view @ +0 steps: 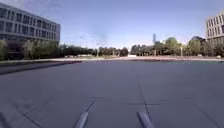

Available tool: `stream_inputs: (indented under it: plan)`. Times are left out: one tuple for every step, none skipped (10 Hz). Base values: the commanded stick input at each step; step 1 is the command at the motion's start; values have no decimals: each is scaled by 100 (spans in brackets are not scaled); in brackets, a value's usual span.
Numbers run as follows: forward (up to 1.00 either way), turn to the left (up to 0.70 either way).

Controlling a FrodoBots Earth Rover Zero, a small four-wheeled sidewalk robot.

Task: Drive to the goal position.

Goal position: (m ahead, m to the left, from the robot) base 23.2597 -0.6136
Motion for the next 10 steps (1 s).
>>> stream_inputs:
  plan:
    - [100,0]
    - [100,0]
    - [100,0]
    - [100,0]
    - [100,0]
    - [100,-2]
    - [100,-20]
    - [100,-27]
    - [100,-27]
    - [100,-27]
